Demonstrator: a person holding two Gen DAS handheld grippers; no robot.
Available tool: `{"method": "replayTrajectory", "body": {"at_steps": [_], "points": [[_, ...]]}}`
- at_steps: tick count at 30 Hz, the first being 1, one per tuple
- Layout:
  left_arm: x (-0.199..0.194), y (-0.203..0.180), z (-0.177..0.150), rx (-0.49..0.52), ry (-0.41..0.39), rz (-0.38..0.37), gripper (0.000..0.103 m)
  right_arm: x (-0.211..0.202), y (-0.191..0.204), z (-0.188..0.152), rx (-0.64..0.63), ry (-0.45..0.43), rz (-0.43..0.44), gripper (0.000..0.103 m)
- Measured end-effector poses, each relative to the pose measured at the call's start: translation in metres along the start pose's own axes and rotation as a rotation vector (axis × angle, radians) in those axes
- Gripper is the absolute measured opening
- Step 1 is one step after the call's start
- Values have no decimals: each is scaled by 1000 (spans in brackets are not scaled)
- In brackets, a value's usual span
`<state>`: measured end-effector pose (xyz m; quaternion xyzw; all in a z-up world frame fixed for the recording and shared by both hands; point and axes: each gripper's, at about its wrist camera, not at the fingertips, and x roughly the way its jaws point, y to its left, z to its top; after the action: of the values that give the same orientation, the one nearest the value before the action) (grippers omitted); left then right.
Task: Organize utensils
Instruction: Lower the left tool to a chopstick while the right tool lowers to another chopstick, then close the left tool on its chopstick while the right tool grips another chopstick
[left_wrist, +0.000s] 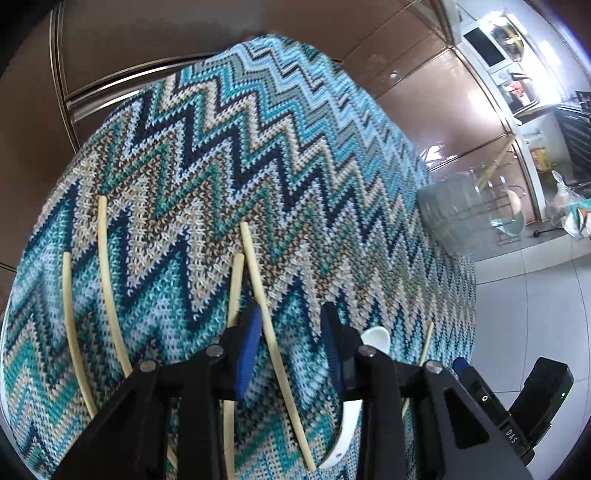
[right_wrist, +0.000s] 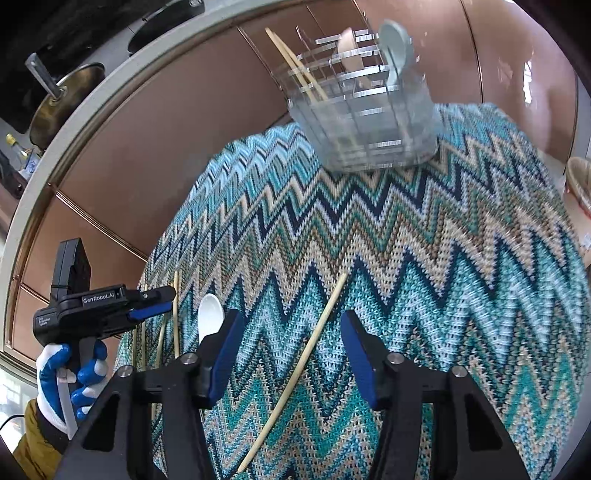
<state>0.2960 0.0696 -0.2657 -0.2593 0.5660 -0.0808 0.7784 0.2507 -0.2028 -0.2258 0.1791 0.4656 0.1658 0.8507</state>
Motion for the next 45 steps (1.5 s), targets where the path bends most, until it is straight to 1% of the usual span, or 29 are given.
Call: {"method": "replayTrajectory", "body": {"at_steps": [1,3,4,6,8,11,13,16,21,24,29,35,39,45], "points": [[2,1,1,-3,5,5,27,4,-2,1,9,14,5,46],[6,3,3,-9,16,7,25,10,-5,2,23,38,7,40],[7,4,4,-11,20,10,23,13,-6,3,28,53,8,38],[9,3,6,-11,28,16,21,19,-9,7,47,84,19,33],[12,2,8,-8,36,24,20,25,-11,11,53,101,-7,30],[15,0,9,7,40,41,16,34,-10,17,53,137,-31,27],[17,-1,10,12,44,52,12,41,-7,21,37,160,-71,25],[21,-2,13,18,54,62,8,56,-4,25,25,201,-109,20],[22,0,16,22,67,68,7,69,0,24,6,242,-162,12],[23,-1,18,25,67,78,7,70,-2,25,13,245,-157,11],[24,-5,16,37,53,93,5,66,-8,27,45,234,-120,7],[12,-9,10,74,9,66,5,35,-9,20,34,179,-64,6],[-11,-22,0,135,-60,62,5,7,-2,15,3,111,-35,6],[-48,-35,-19,193,-162,37,5,-37,20,6,-68,-5,-12,6]]}}
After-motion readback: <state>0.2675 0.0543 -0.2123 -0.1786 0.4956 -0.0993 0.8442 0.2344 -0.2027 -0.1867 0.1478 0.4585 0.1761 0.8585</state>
